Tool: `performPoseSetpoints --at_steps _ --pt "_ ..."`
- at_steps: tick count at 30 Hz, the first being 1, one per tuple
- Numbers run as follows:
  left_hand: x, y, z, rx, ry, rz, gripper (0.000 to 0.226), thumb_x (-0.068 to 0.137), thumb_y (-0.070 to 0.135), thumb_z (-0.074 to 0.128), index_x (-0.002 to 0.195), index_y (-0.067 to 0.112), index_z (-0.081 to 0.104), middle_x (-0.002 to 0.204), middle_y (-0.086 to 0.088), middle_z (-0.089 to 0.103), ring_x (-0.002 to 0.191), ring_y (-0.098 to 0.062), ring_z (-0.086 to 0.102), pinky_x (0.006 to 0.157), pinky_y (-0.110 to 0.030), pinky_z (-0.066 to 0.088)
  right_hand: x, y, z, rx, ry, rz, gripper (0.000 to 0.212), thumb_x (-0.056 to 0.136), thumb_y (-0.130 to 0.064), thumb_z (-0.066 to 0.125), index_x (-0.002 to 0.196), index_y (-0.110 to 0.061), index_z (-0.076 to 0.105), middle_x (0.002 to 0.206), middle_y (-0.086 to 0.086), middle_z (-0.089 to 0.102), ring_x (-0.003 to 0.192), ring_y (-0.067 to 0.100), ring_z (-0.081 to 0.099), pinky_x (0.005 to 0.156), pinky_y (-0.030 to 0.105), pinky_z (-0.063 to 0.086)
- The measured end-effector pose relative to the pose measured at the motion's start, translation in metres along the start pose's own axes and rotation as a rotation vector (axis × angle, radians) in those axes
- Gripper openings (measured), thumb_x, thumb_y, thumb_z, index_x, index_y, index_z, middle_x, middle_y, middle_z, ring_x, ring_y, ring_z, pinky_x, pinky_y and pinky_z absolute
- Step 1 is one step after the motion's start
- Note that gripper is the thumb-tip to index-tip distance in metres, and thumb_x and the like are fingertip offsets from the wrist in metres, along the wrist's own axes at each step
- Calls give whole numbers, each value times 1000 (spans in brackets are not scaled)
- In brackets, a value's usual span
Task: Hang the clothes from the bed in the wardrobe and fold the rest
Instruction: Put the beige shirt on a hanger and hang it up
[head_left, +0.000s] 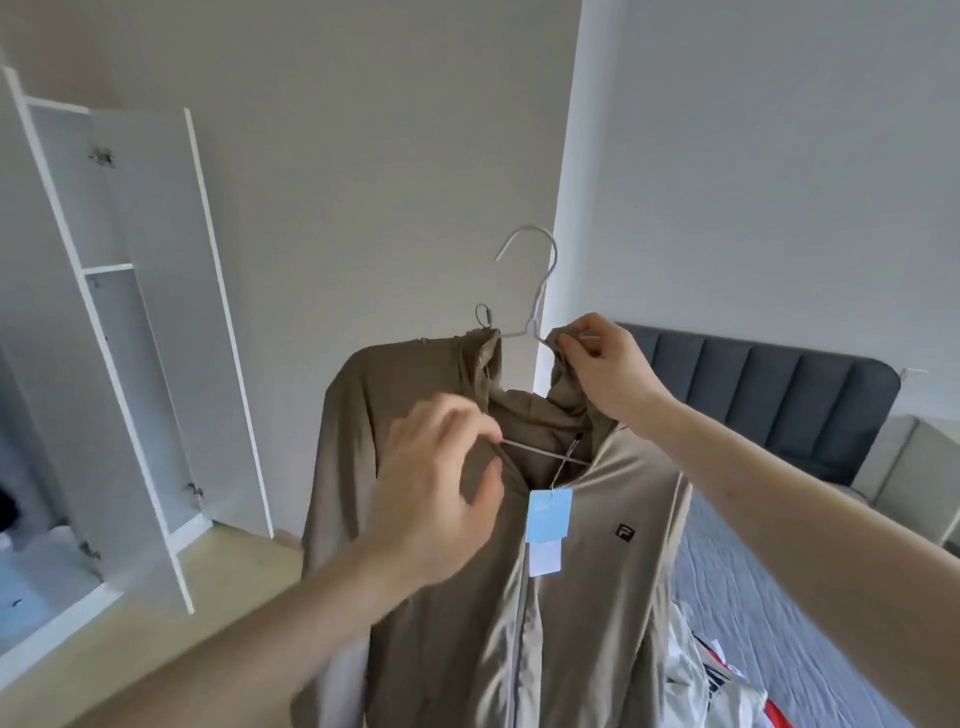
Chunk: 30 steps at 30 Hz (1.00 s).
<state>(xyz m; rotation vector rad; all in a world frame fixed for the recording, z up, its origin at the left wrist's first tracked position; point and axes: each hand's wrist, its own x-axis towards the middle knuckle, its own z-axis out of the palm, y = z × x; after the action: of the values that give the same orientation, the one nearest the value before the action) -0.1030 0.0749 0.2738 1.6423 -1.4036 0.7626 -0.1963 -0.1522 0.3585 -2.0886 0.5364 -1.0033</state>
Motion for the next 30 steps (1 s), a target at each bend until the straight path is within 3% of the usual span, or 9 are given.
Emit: performPoseSetpoints --at_steps 3,6,8,11,13,17,21,26,30 --pt "-56 -1 30 -196 -247 -403 18 93 27 58 108 35 54 112 22 54 98 -3 58 83 -16 44 -4 3 1 42 0 18 12 102 -30 60 93 -22 64 75 -7 77 60 7 68 57 17 52" --pt "-62 -14 57 -538 -443 -939 17 102 18 57 117 20 63 116 2 68 99 -15 67 87 -34 58 -7 1 4 94 2 62 12 101 -34 61 96 -23 64 78 -4 78 63 8 69 59 20 55" --pt "-59 -15 73 -727 -446 -1107 18 102 11 53 115 12 67 110 -8 73 89 -19 70 76 -35 59 -9 0 11 131 4 92 15 98 -39 63 98 -24 64 79 -6 78 65 8 70 61 24 55" --pt "-53 -8 91 -819 -363 -1171 11 97 17 63 102 10 70 78 -2 75 64 -13 68 66 -35 63 -17 1 21 216 -14 175 24 90 -48 69 100 -27 64 80 -15 77 66 4 73 65 22 59" --pt "-51 -5 100 -838 -313 -1203 17 94 26 71 93 10 68 70 -1 74 59 -13 69 56 -29 59 -21 3 27 280 -33 246 30 84 -51 72 102 -28 66 76 -16 75 65 5 72 70 27 61" --pt "-53 -6 111 -837 -220 -1367 3 96 11 61 95 10 58 78 -9 74 54 -18 73 50 -26 58 -26 9 34 322 -49 294 26 85 -40 78 105 -26 71 76 -12 74 67 7 70 76 32 59" --pt "-56 -14 112 -722 -251 -1393 13 98 19 55 111 18 55 94 -7 71 51 -13 71 55 -28 61 -30 12 35 320 -61 293 25 85 -34 77 107 -24 73 76 -12 73 72 9 66 78 29 55" --pt "-52 -19 105 -692 -302 -1330 29 94 11 44 103 18 71 87 -5 73 63 -17 68 55 -26 60 -36 16 35 287 -73 279 20 88 -33 76 105 -24 71 73 -12 72 68 8 63 74 28 52" --pt "-47 -26 98 -836 -278 -1361 22 96 12 54 83 12 71 70 5 72 77 -16 66 61 -19 48 -46 26 39 185 -138 267 16 91 -35 74 104 -25 70 73 -10 73 67 9 64 69 29 53"
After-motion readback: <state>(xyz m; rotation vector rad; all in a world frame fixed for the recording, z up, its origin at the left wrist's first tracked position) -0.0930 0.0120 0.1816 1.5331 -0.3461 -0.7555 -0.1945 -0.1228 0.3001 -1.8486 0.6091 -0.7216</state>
